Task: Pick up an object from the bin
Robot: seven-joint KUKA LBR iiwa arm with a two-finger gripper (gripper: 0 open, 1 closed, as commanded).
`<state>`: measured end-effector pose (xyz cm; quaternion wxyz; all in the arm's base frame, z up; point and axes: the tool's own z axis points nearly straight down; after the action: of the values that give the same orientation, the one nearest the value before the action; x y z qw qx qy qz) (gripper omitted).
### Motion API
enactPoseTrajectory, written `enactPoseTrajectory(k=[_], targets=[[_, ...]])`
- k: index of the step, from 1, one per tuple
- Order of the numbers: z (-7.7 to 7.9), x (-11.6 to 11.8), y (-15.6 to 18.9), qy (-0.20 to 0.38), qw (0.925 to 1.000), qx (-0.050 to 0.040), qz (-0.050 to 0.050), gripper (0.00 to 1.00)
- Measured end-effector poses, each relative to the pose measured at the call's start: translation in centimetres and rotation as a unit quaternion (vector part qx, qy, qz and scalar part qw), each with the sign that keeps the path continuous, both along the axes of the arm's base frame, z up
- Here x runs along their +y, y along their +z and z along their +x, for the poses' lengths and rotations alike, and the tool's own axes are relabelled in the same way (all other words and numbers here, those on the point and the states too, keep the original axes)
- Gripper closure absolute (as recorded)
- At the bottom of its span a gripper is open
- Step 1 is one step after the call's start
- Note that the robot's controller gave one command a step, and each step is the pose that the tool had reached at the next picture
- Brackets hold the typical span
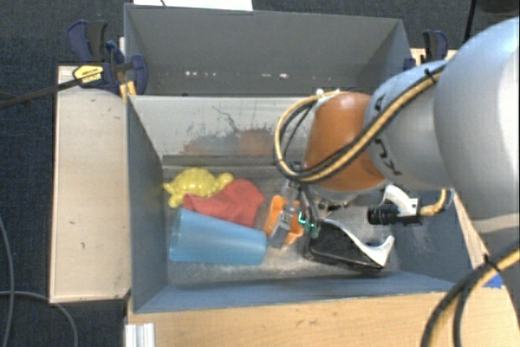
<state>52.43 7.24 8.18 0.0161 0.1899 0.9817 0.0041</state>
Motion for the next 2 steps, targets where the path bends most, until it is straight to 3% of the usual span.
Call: enactPoseTrajectory(k=[1, 2], targets=[[0.09, -0.02, 0.11, -0.002, 1.0, -0.0013, 0.0, 1.0], [-0.04, -0.02, -0.03, -0.002, 1.0, 0.0004, 0.0, 0.0]])
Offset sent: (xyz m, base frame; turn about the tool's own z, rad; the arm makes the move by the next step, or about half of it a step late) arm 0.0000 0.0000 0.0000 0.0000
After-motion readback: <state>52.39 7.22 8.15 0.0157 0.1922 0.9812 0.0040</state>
